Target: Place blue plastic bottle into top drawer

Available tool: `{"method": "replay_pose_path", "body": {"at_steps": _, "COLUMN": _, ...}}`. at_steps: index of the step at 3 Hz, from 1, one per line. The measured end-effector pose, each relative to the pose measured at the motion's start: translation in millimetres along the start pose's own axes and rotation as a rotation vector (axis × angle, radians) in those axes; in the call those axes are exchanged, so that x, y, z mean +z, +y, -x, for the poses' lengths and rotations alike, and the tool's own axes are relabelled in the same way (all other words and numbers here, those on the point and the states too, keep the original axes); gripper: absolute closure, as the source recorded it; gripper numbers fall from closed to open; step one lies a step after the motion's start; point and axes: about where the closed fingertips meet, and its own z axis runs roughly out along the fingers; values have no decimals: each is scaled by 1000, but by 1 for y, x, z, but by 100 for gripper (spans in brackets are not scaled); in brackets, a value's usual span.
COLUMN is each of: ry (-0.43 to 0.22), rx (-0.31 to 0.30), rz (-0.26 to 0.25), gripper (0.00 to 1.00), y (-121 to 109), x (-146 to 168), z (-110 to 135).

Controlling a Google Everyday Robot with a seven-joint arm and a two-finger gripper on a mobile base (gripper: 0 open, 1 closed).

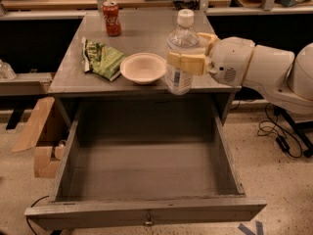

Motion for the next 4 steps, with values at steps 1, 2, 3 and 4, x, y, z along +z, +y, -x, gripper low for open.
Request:
{"method": "replay_pose_path", "body": {"at_steps": 1, "ry": -2, "rx": 34, "rz": 51, "gripper": 100, "y": 28, "x": 8, "z": -19}}
{"method": "replay_pose_path", "body": {"at_steps": 2, "ry": -23, "rx": 91, "rz": 95, "gripper": 100, "y": 70, "x": 18, "z": -50}}
{"method": "replay_pose_path", "body": {"at_steps": 3, "ry": -42, "rx": 147, "rz": 141, "gripper": 100, "y": 120, "x": 42, "z": -95}}
{"method": "replay_pose_path", "body": {"at_steps": 4, "ry": -28, "rx": 167, "rz": 167, "gripper": 100, "y": 140, "x": 56, "z": -122}}
